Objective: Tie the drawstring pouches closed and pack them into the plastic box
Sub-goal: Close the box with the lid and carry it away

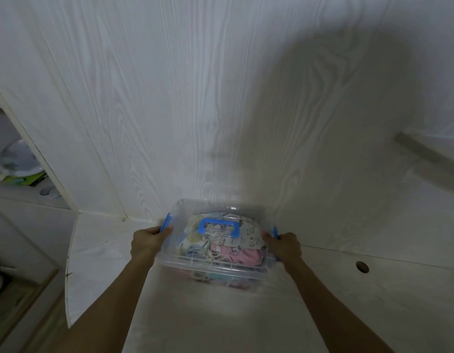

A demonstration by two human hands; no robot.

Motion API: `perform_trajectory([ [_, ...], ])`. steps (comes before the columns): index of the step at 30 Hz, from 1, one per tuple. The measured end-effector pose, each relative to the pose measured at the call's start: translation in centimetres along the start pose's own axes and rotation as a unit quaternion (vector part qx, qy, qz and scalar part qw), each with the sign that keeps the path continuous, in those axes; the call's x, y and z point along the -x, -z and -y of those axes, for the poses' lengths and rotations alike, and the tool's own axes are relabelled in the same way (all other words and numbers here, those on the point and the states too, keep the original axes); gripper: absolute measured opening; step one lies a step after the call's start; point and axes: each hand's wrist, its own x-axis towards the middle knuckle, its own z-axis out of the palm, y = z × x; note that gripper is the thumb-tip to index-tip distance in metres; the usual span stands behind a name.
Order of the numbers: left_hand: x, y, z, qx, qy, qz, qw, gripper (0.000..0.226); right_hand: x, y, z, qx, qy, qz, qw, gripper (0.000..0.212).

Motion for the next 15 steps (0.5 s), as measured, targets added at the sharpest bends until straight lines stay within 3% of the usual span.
perform_trajectory([
  [10,1.4,-1.0,-0.3,-0.119,-0.075,-0.072,0.987,0.039,1.5,-1.8,-0.6,0.074,0.04,-0.08,0.993,0.042],
  [15,2.8,-1.7,0.1,-0.07,-0.079,-0.096,0.99,0.038,1.8,-0.6,-1.4,-0.174,0.008,0.05,0.983,0.034],
])
